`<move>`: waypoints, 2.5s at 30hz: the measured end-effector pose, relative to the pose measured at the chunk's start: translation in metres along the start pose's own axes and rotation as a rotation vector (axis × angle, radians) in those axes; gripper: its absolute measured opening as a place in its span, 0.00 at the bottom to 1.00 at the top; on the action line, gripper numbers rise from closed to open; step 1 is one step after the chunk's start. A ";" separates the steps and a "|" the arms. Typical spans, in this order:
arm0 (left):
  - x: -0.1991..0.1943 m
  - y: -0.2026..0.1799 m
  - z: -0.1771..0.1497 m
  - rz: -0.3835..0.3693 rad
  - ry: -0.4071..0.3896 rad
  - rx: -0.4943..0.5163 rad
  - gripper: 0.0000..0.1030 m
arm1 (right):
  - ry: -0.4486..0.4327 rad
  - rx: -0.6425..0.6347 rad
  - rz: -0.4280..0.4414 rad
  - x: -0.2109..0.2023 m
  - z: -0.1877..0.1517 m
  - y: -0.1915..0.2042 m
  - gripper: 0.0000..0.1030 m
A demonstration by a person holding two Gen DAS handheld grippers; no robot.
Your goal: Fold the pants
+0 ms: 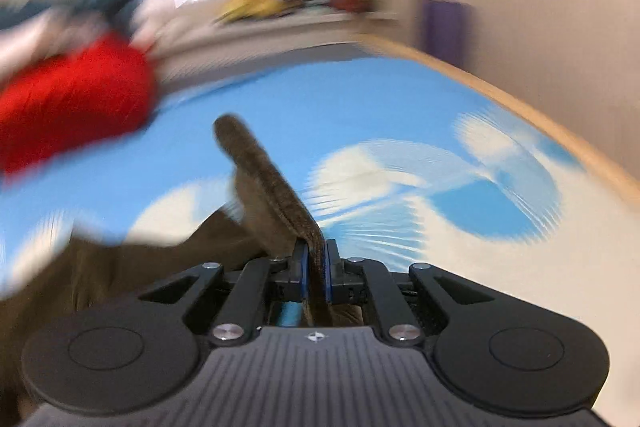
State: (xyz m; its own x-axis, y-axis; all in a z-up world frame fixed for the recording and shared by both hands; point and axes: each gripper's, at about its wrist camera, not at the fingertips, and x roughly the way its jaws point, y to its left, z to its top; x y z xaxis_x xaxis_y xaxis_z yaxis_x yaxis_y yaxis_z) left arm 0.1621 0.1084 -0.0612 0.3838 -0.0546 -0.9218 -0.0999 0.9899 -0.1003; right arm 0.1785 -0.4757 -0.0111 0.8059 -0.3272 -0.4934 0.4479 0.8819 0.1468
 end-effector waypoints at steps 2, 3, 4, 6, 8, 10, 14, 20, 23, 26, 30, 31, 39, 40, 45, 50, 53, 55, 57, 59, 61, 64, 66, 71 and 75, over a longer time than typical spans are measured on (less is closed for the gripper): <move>-0.003 0.002 -0.001 -0.002 -0.012 0.012 0.83 | -0.003 0.148 -0.075 -0.015 -0.001 -0.059 0.07; -0.004 0.004 -0.002 0.003 -0.013 0.012 0.83 | 0.000 0.206 -0.113 -0.020 -0.004 -0.085 0.07; -0.004 0.008 -0.002 0.008 -0.011 0.007 0.83 | 0.008 0.266 -0.152 -0.024 -0.007 -0.112 0.07; -0.002 0.017 -0.005 0.022 -0.002 -0.008 0.83 | 0.063 0.407 -0.249 -0.027 -0.021 -0.172 0.07; 0.002 0.025 -0.007 0.042 0.011 -0.013 0.83 | 0.156 0.520 -0.327 -0.025 -0.042 -0.221 0.06; 0.004 0.032 -0.009 0.053 0.015 -0.011 0.83 | 0.247 0.597 -0.396 -0.022 -0.064 -0.259 0.06; 0.013 0.054 -0.010 0.048 0.064 -0.073 0.83 | 0.312 0.657 -0.456 -0.021 -0.086 -0.291 0.06; 0.026 0.069 -0.016 -0.004 0.137 -0.136 0.83 | 0.377 0.639 -0.507 -0.018 -0.094 -0.292 0.06; 0.032 0.067 -0.018 -0.030 0.147 -0.139 0.82 | 0.378 0.635 -0.558 -0.012 -0.093 -0.290 0.07; 0.036 0.059 -0.019 -0.086 0.144 -0.122 0.78 | 0.372 0.610 -0.549 -0.005 -0.089 -0.280 0.10; 0.051 0.051 -0.022 -0.141 0.187 -0.119 0.61 | 0.357 0.602 -0.529 -0.003 -0.085 -0.274 0.17; 0.055 0.049 -0.024 -0.140 0.198 -0.112 0.60 | 0.356 0.611 -0.519 -0.006 -0.086 -0.274 0.19; 0.051 0.026 -0.031 -0.090 0.145 0.069 0.23 | 0.392 0.644 -0.486 -0.009 -0.090 -0.272 0.30; 0.046 0.029 -0.029 -0.082 0.127 0.069 0.23 | 0.393 0.640 -0.485 -0.009 -0.090 -0.271 0.30; 0.030 0.042 -0.029 -0.032 0.083 0.086 0.21 | 0.402 0.635 -0.482 -0.011 -0.089 -0.267 0.30; 0.029 0.050 -0.034 0.019 0.106 0.086 0.21 | 0.450 0.619 -0.489 -0.010 -0.092 -0.265 0.30; 0.029 0.048 -0.035 0.068 0.117 0.086 0.21 | 0.468 0.570 -0.481 -0.009 -0.092 -0.257 0.19; 0.031 0.040 -0.035 0.107 0.122 0.092 0.21 | 0.477 0.561 -0.474 -0.010 -0.092 -0.254 0.10; 0.031 0.023 -0.031 0.135 0.120 0.114 0.21 | 0.479 0.554 -0.471 -0.014 -0.090 -0.250 0.07; 0.031 0.013 -0.032 0.151 0.122 0.150 0.21 | 0.462 0.540 -0.483 -0.021 -0.084 -0.247 0.07; 0.031 0.007 -0.032 0.153 0.137 0.150 0.22 | 0.446 0.520 -0.500 -0.028 -0.080 -0.244 0.06; 0.030 0.005 -0.034 0.177 0.156 0.165 0.27 | 0.491 0.489 -0.535 -0.029 -0.084 -0.242 0.07; 0.025 0.000 -0.034 0.201 0.142 0.180 0.32 | 0.544 0.451 -0.541 -0.024 -0.087 -0.240 0.10; -0.010 -0.036 -0.029 0.250 -0.065 0.211 0.48 | 0.377 0.380 -0.580 -0.044 -0.063 -0.222 0.35; -0.024 -0.071 -0.033 0.113 -0.159 0.222 0.48 | 0.217 0.238 -0.515 -0.059 -0.042 -0.185 0.40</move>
State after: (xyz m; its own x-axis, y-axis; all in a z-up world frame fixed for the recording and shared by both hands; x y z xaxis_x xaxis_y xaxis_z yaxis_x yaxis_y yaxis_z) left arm 0.1299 0.0352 -0.0444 0.5223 0.0619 -0.8505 0.0461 0.9939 0.1006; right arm 0.0317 -0.6055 -0.0454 0.3763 -0.5934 -0.7116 0.8541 0.5198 0.0182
